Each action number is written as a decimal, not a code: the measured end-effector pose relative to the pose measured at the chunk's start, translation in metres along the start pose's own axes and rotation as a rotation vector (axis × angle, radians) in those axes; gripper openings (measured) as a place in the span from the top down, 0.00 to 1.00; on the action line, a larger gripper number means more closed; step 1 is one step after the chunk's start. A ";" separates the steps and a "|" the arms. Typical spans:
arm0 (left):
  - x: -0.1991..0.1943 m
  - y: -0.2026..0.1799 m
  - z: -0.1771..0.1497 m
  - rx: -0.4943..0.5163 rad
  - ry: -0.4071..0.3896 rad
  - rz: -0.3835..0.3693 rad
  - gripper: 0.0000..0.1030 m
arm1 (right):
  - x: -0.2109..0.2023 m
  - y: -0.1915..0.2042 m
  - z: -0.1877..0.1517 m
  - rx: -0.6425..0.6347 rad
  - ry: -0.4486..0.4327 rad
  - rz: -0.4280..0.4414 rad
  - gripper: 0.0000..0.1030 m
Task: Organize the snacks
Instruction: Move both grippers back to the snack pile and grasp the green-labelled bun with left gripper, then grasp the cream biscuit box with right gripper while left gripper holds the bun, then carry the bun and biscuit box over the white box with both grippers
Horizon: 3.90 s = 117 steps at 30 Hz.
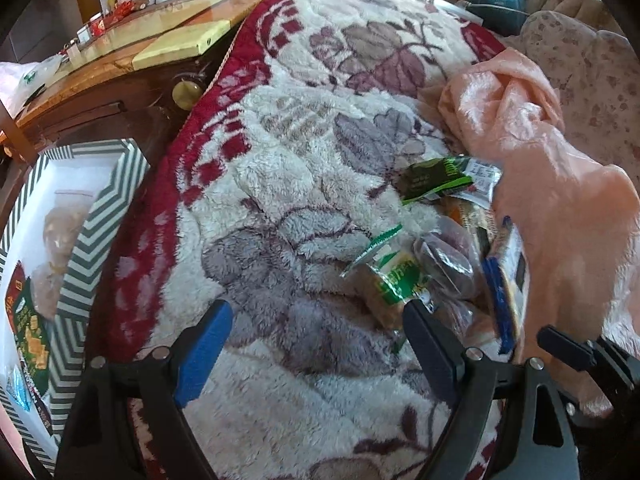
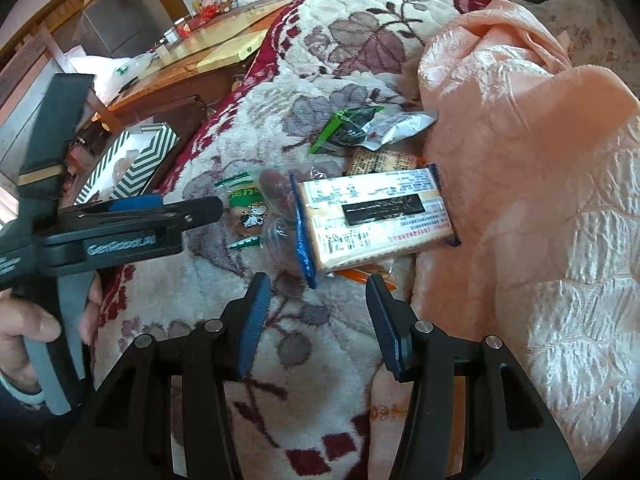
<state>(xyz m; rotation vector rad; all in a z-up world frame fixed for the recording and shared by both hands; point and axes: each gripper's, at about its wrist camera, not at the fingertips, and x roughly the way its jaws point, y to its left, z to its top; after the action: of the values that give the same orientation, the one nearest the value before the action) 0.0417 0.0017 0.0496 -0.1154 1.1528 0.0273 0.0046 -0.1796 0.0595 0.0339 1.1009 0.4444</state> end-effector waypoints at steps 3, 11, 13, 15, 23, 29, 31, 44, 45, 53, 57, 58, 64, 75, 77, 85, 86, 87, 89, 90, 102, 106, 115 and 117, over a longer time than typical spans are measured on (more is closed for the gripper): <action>0.010 0.000 0.003 -0.013 0.024 -0.009 0.14 | 0.001 -0.003 -0.001 0.006 0.002 0.002 0.52; 0.024 -0.023 0.016 0.009 0.055 -0.039 0.14 | 0.004 -0.011 -0.002 0.023 0.009 0.008 0.52; 0.029 -0.028 0.018 0.011 0.058 -0.042 0.16 | 0.003 -0.013 -0.002 0.027 0.007 0.009 0.52; 0.033 -0.031 0.021 0.008 0.070 -0.057 0.22 | 0.003 -0.016 -0.002 0.036 0.007 0.009 0.52; 0.037 -0.033 0.021 0.059 0.060 -0.118 0.47 | 0.004 -0.018 -0.001 0.049 0.007 0.017 0.52; 0.022 -0.014 0.009 0.059 0.028 -0.119 0.48 | 0.001 -0.014 0.002 0.037 -0.011 0.023 0.52; 0.015 -0.006 0.004 0.053 0.017 -0.115 0.48 | 0.003 -0.016 0.003 0.052 -0.010 0.018 0.52; -0.008 0.023 -0.022 0.054 -0.028 -0.062 0.48 | 0.035 -0.051 0.023 0.432 0.010 0.114 0.32; -0.009 0.025 -0.022 0.054 -0.031 -0.058 0.48 | 0.039 -0.053 0.026 0.457 0.017 0.112 0.31; -0.011 0.030 -0.025 0.053 -0.043 -0.058 0.48 | 0.058 -0.048 0.065 0.386 0.019 -0.059 0.26; -0.007 0.028 -0.027 0.058 -0.032 -0.064 0.48 | 0.065 -0.034 0.074 0.314 0.029 -0.135 0.26; -0.006 0.028 -0.028 0.059 -0.028 -0.066 0.48 | 0.066 -0.032 0.074 0.289 0.029 -0.154 0.25; -0.006 0.030 -0.030 0.055 -0.028 -0.070 0.48 | 0.070 -0.026 0.063 0.172 0.034 -0.195 0.26; -0.022 0.027 -0.035 0.078 -0.080 -0.047 0.48 | 0.044 -0.019 0.028 0.080 0.030 -0.100 0.47; -0.028 0.028 -0.036 0.080 -0.095 -0.036 0.48 | 0.037 -0.015 0.027 0.077 0.011 -0.079 0.47; -0.048 0.036 -0.043 0.083 -0.146 -0.003 0.48 | 0.011 0.009 0.021 0.048 -0.021 0.003 0.47; -0.051 0.038 -0.043 0.081 -0.152 0.002 0.48 | 0.009 0.013 0.021 0.041 -0.022 0.010 0.47; -0.054 0.041 -0.045 0.079 -0.158 0.005 0.48 | 0.008 0.019 0.021 0.031 -0.025 0.013 0.47; -0.059 0.047 -0.047 0.072 -0.169 0.014 0.48 | 0.008 0.029 0.022 0.015 -0.025 0.024 0.47; -0.062 0.050 -0.047 0.068 -0.174 0.020 0.48 | 0.008 0.036 0.023 0.004 -0.024 0.034 0.47; -0.088 0.102 -0.058 -0.015 -0.218 0.079 0.48 | 0.012 0.107 0.033 -0.129 -0.014 0.089 0.47; -0.094 0.125 -0.063 -0.054 -0.226 0.099 0.48 | 0.018 0.132 0.038 -0.176 -0.003 0.108 0.47; -0.105 0.176 -0.072 -0.145 -0.237 0.144 0.48 | 0.032 0.189 0.048 -0.278 0.023 0.152 0.47; -0.107 0.187 -0.075 -0.166 -0.236 0.150 0.48 | 0.035 0.202 0.050 -0.303 0.029 0.160 0.47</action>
<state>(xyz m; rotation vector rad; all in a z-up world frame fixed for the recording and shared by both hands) -0.0846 0.1834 0.1026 -0.1681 0.9199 0.2630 -0.0053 0.0270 0.1020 -0.1525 1.0538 0.7540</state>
